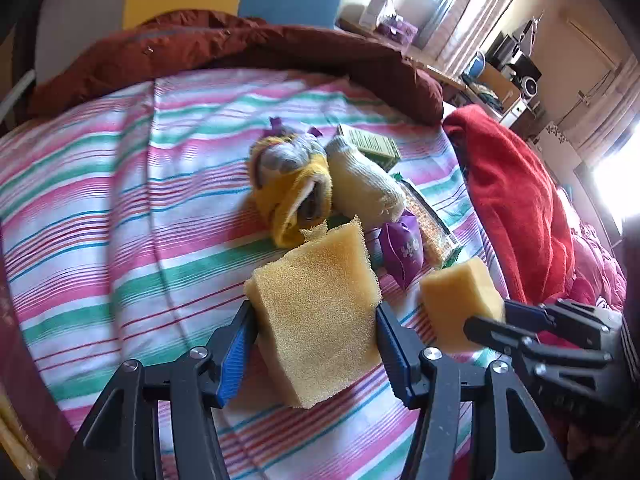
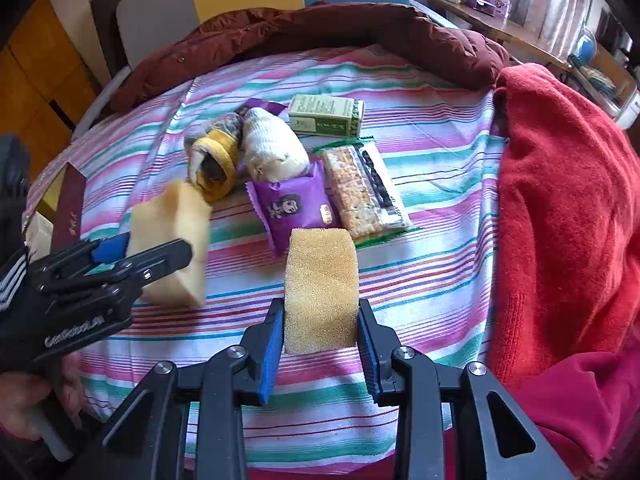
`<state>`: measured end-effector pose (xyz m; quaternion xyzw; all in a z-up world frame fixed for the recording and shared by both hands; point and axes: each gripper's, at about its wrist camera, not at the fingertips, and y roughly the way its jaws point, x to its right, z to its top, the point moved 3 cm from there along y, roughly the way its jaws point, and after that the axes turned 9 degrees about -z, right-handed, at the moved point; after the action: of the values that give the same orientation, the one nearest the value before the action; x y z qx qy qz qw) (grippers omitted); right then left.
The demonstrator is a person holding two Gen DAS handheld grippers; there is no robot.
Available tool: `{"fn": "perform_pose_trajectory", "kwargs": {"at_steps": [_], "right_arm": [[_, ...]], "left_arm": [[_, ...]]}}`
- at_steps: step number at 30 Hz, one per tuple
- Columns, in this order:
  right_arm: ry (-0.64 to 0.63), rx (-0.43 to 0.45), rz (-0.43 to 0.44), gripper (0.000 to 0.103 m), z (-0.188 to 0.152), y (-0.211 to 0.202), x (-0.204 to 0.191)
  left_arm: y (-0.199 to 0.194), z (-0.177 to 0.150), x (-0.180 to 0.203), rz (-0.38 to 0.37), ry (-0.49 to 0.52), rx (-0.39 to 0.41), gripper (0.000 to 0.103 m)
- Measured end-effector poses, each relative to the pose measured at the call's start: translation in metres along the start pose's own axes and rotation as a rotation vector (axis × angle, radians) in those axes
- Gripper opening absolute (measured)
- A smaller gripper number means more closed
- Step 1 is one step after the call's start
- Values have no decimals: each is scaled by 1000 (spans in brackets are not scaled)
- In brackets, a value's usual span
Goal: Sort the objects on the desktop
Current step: 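Carry both sponge blocks into the gold tray and release them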
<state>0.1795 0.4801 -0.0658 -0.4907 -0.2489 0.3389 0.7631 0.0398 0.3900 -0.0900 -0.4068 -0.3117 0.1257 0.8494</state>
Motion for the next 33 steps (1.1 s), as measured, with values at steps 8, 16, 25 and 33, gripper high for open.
{"fn": "perform_pose_trajectory", "kwargs": {"at_steps": [8, 16, 25, 33], "right_arm": [[41, 86, 127, 35, -1, -13, 3], [31, 132, 135, 35, -3, -21, 0], [8, 150, 71, 35, -3, -24, -1], [-61, 193, 99, 35, 1, -42, -41]], "left_arm": [[-44, -10, -7, 15, -21, 97, 59], [-92, -20, -23, 54, -49, 176, 59], [-150, -36, -52, 110, -88, 268, 59], [-207, -56, -102, 193, -185, 365, 59]]}}
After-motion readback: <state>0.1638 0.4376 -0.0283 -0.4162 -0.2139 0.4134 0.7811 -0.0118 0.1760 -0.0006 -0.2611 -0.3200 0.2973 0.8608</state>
